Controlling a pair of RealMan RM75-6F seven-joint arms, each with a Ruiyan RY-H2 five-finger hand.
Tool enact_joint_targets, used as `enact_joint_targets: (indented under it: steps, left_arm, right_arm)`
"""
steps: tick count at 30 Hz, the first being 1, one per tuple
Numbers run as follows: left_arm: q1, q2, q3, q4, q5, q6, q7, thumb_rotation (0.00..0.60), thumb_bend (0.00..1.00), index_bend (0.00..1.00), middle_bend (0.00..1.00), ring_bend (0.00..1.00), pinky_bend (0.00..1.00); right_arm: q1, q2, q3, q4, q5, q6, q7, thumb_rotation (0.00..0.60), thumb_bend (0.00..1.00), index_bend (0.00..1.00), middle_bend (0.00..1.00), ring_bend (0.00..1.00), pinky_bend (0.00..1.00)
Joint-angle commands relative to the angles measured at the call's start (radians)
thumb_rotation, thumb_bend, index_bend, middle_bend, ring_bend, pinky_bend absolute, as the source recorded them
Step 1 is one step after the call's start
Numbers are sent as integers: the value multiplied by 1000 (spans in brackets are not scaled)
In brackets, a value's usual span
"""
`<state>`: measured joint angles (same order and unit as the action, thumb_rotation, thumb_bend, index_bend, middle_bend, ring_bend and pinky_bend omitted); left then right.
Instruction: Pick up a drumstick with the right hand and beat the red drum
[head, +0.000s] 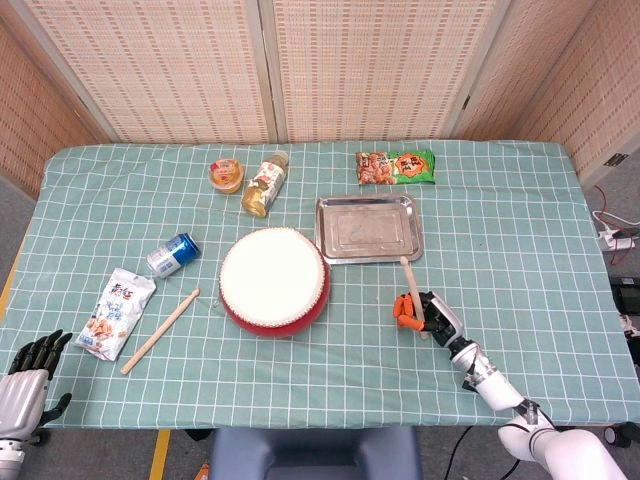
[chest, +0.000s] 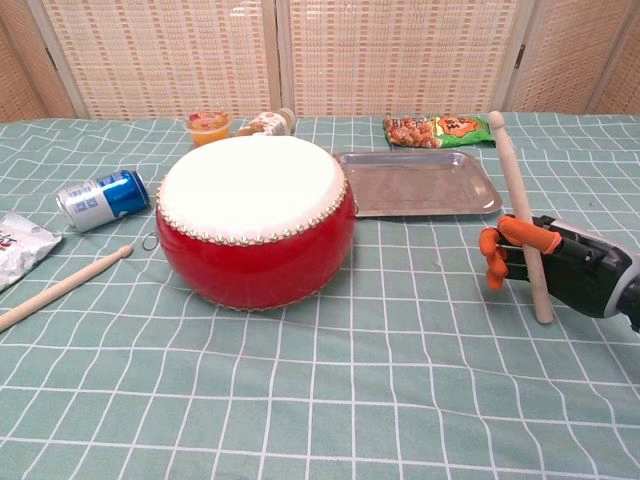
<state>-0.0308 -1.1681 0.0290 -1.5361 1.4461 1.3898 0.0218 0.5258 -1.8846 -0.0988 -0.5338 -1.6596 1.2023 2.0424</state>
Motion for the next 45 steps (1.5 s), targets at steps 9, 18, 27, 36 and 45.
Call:
enact_joint_targets:
  steps: [9,18,27,36,45]
  left_arm:
    - [-3,-5,-1,9,-4,-7,-7,600,267,0,0,0,16]
    - [-3,-6,-2,10,-6,-6,2,600,265,0,0,0,16]
    - [-5,2,-1,7,-3,-7,7,600,301,0,0,0,16]
    - [-7,1,0,16,6,-7,-12,600,344,0,0,0,16]
    - [-8,-1,1,32,14,-4,-37,600,345,0,0,0,16]
  right_arm:
    - [-2,-23,27,-16,28,3,-54,489,103,980,914,999,998]
    - [-6,10,32,-85,25,39,-83,489,220,1000,999,1000,1000]
    - [41,158,62,-258,-11,119,-304,488,499,1000,1000,1000,1000]
    - [196,434,162,-631,70,-143,-1084,511,647,1000,1000,1000,1000]
    - [342,496,278,-782,257,-360,-1910,543,673,1000,1000,1000,1000]
